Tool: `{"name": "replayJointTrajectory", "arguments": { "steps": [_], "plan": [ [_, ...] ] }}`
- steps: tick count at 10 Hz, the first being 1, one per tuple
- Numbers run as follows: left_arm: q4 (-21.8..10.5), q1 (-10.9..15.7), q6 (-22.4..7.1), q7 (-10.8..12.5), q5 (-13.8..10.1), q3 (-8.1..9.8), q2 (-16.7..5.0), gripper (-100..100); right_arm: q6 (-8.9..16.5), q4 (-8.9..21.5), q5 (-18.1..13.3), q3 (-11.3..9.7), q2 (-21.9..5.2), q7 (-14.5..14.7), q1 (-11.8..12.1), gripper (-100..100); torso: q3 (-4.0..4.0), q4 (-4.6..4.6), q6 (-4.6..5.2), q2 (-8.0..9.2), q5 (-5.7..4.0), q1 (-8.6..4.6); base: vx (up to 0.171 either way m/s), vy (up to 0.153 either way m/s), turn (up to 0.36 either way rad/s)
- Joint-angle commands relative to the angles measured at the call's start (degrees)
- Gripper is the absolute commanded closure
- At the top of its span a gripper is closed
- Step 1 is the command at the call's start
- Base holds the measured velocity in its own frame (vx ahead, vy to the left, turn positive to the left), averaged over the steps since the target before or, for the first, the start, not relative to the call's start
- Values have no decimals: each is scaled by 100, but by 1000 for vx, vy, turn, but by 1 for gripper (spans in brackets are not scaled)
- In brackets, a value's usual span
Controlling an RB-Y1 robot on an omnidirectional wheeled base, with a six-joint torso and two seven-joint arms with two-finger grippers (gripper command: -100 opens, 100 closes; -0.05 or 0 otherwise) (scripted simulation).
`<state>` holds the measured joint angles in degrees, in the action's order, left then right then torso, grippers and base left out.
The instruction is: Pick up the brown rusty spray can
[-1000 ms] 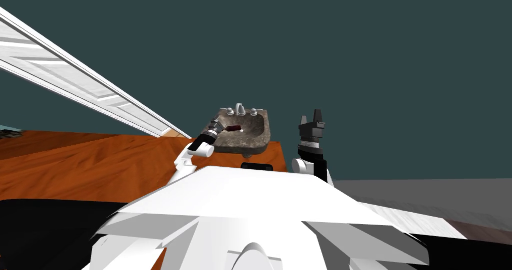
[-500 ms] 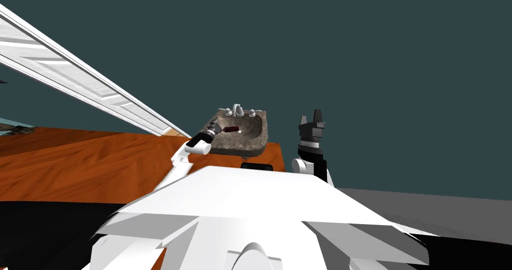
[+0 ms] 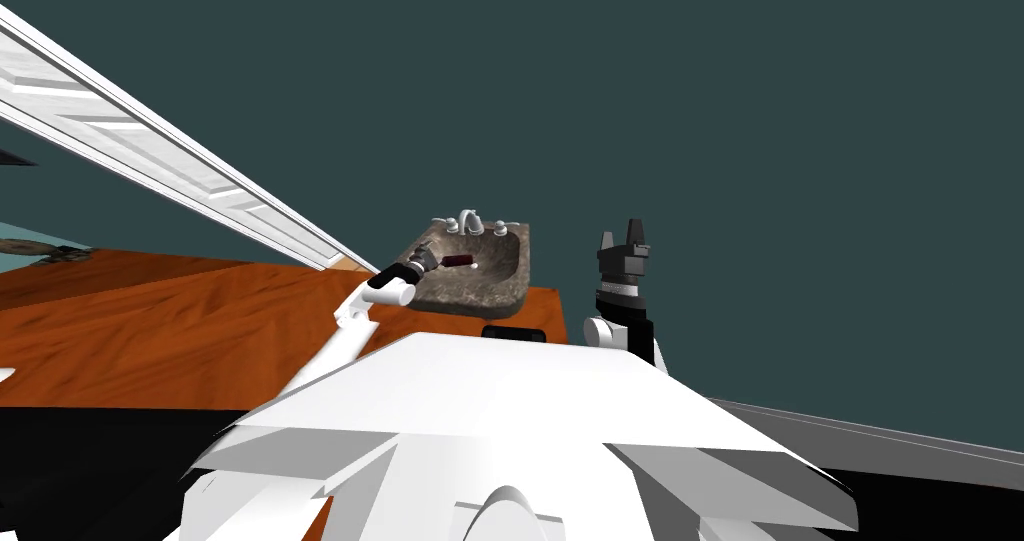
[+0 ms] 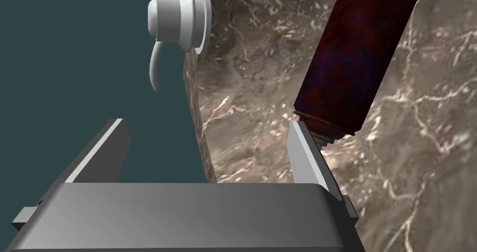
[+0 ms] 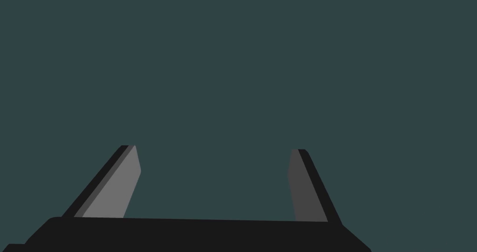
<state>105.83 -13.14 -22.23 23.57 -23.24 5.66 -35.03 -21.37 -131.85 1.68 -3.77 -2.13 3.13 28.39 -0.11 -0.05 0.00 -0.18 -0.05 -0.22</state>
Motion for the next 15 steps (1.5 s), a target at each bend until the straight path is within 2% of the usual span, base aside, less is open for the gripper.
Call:
{"name": "replayJointTrajectory", "arguments": {
  "steps": [1, 3, 4, 6, 7, 11, 15],
  "plan": [
    [-87, 46, -190, 30, -97, 42, -102, -100, 0, 0, 0, 0, 0, 0, 0, 0, 0, 0, 0, 0, 0, 0, 30, -69, 29],
    [-468, 156, -535, 88, -383, 168, -376, -100, 0, 0, 0, 0, 0, 0, 0, 0, -1, 0, 0, -2, 0, 1, 65, -95, 58],
    [-468, 156, -609, 88, -383, 168, -376, -100, 0, 0, 0, 0, 0, 0, 1, 0, -6, -2, -1, -11, -3, -15, 70, -100, 40],
    [-826, 251, -977, 132, -655, 294, -637, -100, 0, 0, 0, 0, 0, 0, 0, 0, -4, -2, 0, -6, -2, -8, 56, -100, 45],
    [-849, 251, -1002, 132, -655, 294, -637, -100, 0, 0, 0, 0, 0, 0, 0, 0, -4, -1, 0, -8, -4, -13, 51, -79, 27],
    [-1562, 383, -1671, 186, -1132, 506, -1063, -100, 0, 0, 0, 0, 0, 0, 0, 0, -10, -4, 1, -18, -5, -18, 80, -112, 43],
    [-2004, 424, -2071, 207, -1410, 596, -1251, -100, 0, 0, 0, 0, 0, 0, 0, 0, -6, -3, 1, -10, 1, 8, 73, -76, 14]
  ]
}}
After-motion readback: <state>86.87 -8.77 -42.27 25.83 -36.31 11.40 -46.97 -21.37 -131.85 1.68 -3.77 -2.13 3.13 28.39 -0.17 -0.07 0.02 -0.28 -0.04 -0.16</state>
